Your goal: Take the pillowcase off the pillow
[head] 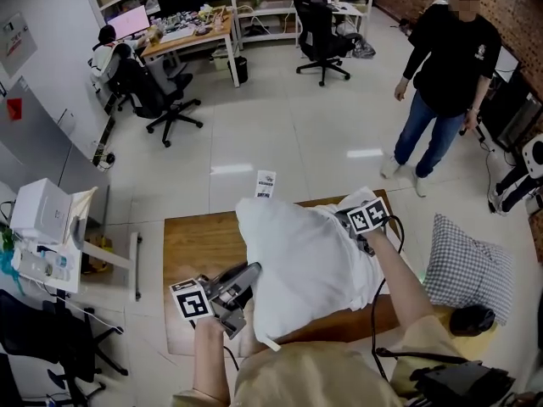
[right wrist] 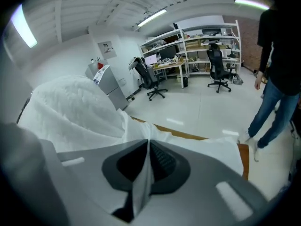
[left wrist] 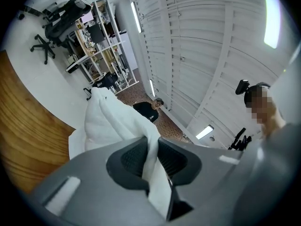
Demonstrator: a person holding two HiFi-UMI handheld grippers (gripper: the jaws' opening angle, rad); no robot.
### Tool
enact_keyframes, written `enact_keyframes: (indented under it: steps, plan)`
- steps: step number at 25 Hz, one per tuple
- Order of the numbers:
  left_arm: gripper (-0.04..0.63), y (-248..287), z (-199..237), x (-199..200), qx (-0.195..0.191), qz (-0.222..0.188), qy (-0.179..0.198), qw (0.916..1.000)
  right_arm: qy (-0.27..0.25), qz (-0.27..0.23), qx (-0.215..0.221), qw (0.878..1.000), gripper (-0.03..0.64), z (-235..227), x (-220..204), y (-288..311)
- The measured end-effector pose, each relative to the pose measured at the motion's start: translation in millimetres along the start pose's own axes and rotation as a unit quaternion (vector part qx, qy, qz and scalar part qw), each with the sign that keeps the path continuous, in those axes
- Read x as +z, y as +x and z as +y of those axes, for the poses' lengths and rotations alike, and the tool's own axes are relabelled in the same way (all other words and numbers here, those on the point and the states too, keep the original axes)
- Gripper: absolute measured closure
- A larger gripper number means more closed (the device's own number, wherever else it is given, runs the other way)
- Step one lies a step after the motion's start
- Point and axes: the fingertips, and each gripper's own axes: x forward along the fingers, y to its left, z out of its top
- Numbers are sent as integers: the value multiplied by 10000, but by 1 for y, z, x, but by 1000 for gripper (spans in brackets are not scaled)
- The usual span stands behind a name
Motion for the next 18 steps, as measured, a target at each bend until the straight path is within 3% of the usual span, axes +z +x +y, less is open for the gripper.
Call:
enact_keyframes:
  steps: [3,6,8,10,14,18]
  plan:
    - [528,-2,-9,13,-133,-128,129,9997,-3,-77,-479,9988,606,-27,-1,-7]
    - [529,-18,-12,36,-187,-488,-219,9984,78,-39,-1133,9935,606,-68,-4,-23]
    - [531,-33,-31,58,-413,-797,-104,9959,163,120,-1470,9889,606,-93,-25,-31]
    - [531,-47,-61,79,-603,-988,252,9930,455,238,-1541,9867,604,-111,-60,-32]
    - [531,-47,-82,88,-330,-875,570,9940,1074,250,-1592,9811,604,-130,-122,-22]
    - [531,-39,-69,79,-456,-884,410,9942,1115,-342,-1552,9810,602,-112,-107,-23]
